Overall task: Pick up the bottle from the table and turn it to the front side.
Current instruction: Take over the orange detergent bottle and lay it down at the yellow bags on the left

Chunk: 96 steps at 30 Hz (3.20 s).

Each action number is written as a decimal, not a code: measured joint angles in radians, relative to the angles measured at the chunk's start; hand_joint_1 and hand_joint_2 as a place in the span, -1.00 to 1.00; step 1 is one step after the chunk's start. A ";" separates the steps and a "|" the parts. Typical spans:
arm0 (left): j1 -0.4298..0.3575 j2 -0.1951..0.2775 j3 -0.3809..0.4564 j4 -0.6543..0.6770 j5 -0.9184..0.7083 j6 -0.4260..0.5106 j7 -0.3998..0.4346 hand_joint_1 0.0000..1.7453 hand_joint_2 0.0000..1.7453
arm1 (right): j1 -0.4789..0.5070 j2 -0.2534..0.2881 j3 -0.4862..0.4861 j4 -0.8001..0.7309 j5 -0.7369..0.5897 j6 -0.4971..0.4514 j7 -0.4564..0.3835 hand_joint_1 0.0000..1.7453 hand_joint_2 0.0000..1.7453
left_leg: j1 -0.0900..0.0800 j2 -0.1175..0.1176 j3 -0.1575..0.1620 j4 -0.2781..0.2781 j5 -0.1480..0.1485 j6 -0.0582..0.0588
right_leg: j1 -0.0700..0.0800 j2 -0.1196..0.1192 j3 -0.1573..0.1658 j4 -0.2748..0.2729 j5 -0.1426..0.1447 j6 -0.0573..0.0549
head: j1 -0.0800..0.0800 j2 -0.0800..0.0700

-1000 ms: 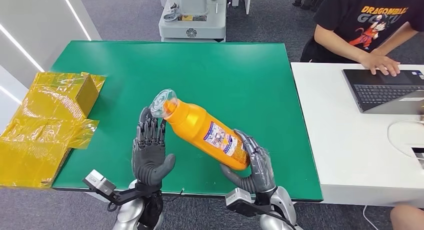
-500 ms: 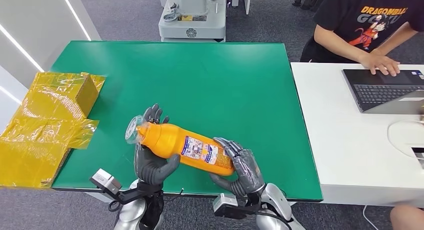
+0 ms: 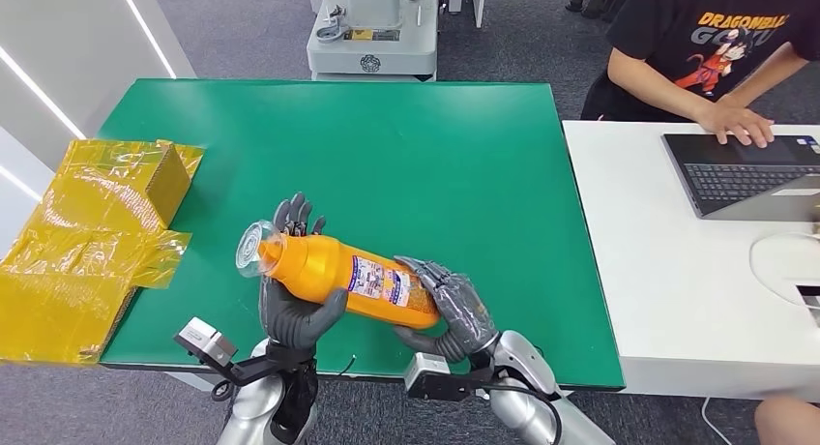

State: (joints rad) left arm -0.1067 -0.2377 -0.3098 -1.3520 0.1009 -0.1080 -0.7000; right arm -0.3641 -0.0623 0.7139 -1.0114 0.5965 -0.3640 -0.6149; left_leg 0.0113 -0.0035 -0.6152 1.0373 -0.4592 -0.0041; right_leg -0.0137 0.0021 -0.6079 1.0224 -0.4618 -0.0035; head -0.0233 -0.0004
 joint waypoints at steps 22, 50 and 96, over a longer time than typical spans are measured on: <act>0.001 0.000 0.009 0.001 -0.031 0.009 0.000 1.00 1.00 | -0.032 0.032 0.040 0.100 -0.061 -0.017 -0.045 0.57 1.00 | 0.000 0.000 0.000 0.000 0.000 0.000 | 0.000 0.000 0.000 0.000 0.000 0.000 | 0.000 0.000; -0.011 0.002 0.012 -0.036 -0.052 0.087 0.000 1.00 1.00 | 0.202 0.037 -0.048 -0.289 -0.242 -0.182 -0.050 -1.00 1.00 | 0.000 0.000 0.000 0.000 0.000 0.000 | 0.000 0.000 0.000 0.000 0.000 0.000 | 0.000 0.000; -0.493 0.595 -0.022 0.485 -1.337 0.312 0.377 1.00 1.00 | 0.386 0.139 -0.140 -0.665 -0.260 -0.040 -0.048 -1.00 1.00 | 0.001 0.004 0.001 -0.001 0.003 -0.004 | 0.001 0.004 -0.002 0.002 0.001 -0.004 | 0.000 0.000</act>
State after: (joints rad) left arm -0.5998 0.3573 -0.3318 -0.8675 -1.2365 0.2045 -0.3228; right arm 0.0215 0.0764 0.5738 -1.6760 0.3364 -0.4039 -0.6624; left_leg 0.0127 0.0004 -0.6141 1.0366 -0.4567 -0.0081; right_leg -0.0125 0.0058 -0.6098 1.0244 -0.4610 -0.0077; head -0.0229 -0.0004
